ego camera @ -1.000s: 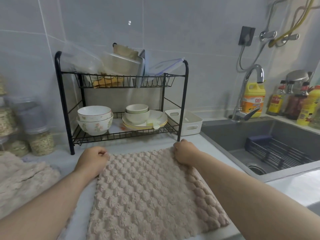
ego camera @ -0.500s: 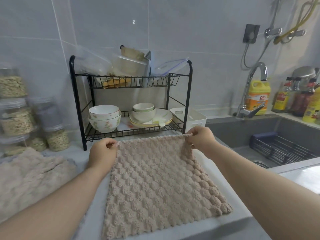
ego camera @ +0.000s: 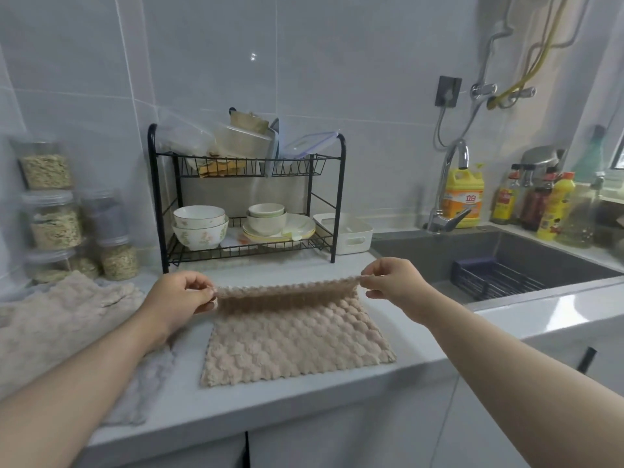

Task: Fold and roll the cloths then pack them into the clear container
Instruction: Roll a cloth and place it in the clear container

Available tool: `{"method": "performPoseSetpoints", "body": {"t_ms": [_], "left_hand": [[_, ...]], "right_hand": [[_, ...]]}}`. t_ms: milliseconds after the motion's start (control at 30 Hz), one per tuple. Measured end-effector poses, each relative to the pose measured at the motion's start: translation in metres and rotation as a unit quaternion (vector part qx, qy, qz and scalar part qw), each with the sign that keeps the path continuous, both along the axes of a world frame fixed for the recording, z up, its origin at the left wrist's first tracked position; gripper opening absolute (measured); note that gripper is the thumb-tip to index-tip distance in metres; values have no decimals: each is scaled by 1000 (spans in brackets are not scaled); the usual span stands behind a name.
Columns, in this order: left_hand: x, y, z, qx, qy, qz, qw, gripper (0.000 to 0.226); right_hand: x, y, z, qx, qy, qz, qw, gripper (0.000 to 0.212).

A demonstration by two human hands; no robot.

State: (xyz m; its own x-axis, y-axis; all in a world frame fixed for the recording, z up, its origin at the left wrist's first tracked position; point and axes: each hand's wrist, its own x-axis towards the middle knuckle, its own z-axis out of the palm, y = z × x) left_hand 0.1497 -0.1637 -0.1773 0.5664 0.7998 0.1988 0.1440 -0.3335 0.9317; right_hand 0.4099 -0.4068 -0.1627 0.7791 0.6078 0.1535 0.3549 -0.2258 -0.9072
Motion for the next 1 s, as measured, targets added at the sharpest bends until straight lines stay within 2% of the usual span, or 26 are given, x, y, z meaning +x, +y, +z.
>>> {"method": "performPoseSetpoints", "body": {"t_ms": [233,400,500,700,867,1000], "left_hand": [[-29,-23,-11,136,91,-11,986,20],[-40,-36,-14,182,115,-31,976,15],[-46,-43,-12,210,130,-49,968,16],[-57,-54,-25,288,273,-103,912,16],[-60,-53,-35,354,256,-85,895,14],[-58,-55,-37,410,270,-124,862,22]], "right_hand": [[-26,-37,-11,-47,-26,10,999,9],[-36,-56,-20,-56,-31,1,998,5],[-42,-64,-26,-111,-72,4,991,8],[-54,-66,-32,-220,-167,58,959,18],[-57,-68,-31,-243,-221,71,942,19],[-57,-68,-37,-255,-276,70,924,18]]}}
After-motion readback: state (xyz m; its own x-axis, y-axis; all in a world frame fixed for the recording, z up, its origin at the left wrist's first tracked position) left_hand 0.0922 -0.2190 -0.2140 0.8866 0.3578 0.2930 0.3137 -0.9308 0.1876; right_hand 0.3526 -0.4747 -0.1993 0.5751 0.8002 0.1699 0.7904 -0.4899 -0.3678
